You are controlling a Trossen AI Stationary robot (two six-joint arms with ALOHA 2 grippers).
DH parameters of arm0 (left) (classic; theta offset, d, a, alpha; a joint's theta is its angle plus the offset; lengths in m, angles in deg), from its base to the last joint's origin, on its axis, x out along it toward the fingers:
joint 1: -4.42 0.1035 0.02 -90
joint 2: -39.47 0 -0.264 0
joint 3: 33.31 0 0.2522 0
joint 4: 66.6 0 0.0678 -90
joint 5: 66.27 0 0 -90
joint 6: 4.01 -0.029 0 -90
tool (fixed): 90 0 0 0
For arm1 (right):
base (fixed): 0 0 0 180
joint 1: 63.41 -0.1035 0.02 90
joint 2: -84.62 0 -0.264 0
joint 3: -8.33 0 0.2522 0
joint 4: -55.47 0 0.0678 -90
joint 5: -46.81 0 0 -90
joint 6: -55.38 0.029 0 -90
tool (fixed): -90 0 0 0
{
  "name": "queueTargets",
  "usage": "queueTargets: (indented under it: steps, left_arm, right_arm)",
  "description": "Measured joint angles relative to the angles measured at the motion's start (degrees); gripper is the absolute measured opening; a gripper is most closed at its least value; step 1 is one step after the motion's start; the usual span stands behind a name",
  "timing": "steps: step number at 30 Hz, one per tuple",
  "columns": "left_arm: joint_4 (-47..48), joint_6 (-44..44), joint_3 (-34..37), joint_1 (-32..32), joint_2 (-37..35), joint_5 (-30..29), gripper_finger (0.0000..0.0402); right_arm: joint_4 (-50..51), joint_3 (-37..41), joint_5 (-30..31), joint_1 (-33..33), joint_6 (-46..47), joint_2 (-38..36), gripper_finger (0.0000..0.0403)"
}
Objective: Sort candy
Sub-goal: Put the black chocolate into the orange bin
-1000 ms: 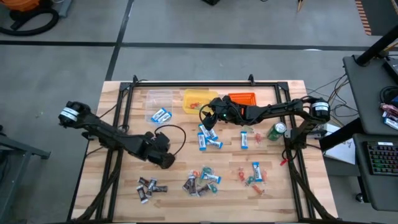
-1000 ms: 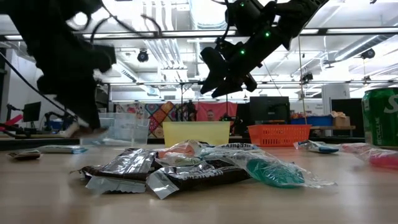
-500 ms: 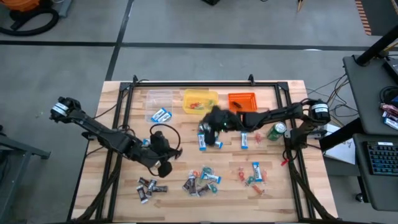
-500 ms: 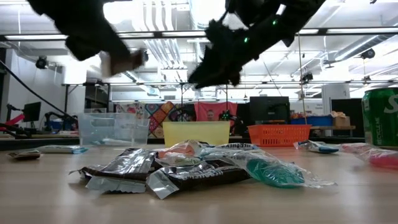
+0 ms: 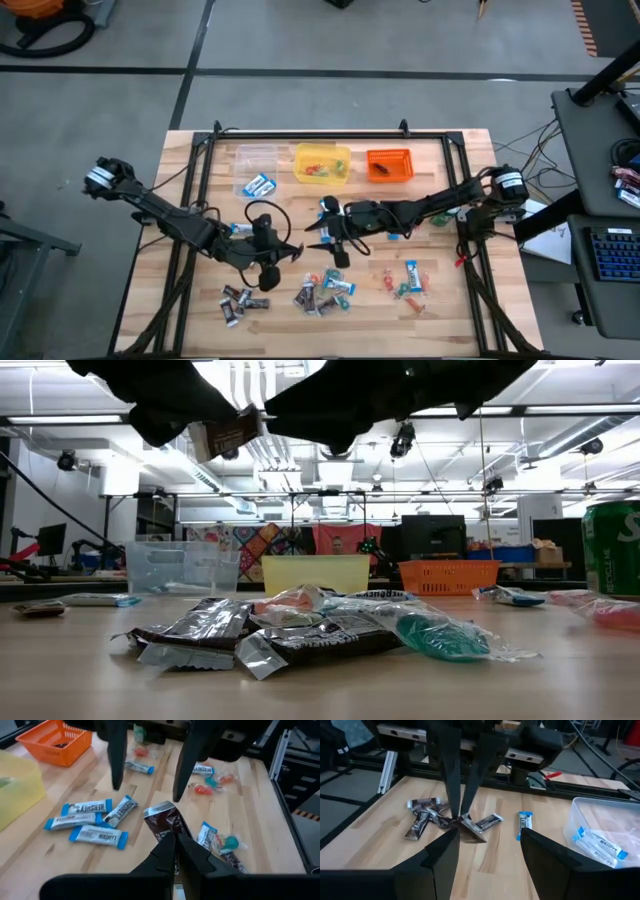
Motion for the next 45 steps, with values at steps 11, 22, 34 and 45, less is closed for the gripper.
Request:
queueTargets:
  steps: [11, 22, 34, 45]
  left_arm:
    - [-6.01, -3.97, 0.0, 0.4, 1.21, 0.0, 0.0]
    - [0.28, -2.11, 0.0, 0.6, 1.02, 0.8, 0.0]
    - [3.39, 6.44, 1.36, 0.39, 14.45, 7.58, 0.004]
    - [1.63, 13.05, -1.33, 1.08, 24.57, 0.14, 0.0174]
  right_arm:
    - [-1.4, -0.02, -4.67, -0.3, -0.73, 1.89, 0.0195]
    - [2.08, -0.04, -0.01, -0.23, 1.07, 2.08, 0.0104]
    - [14.62, -0.04, 0.53, -0.28, 9.69, 1.89, 0.0037]
    - [17.19, -0.04, 1.75, -0.79, 9.83, 1.88, 0.0036]
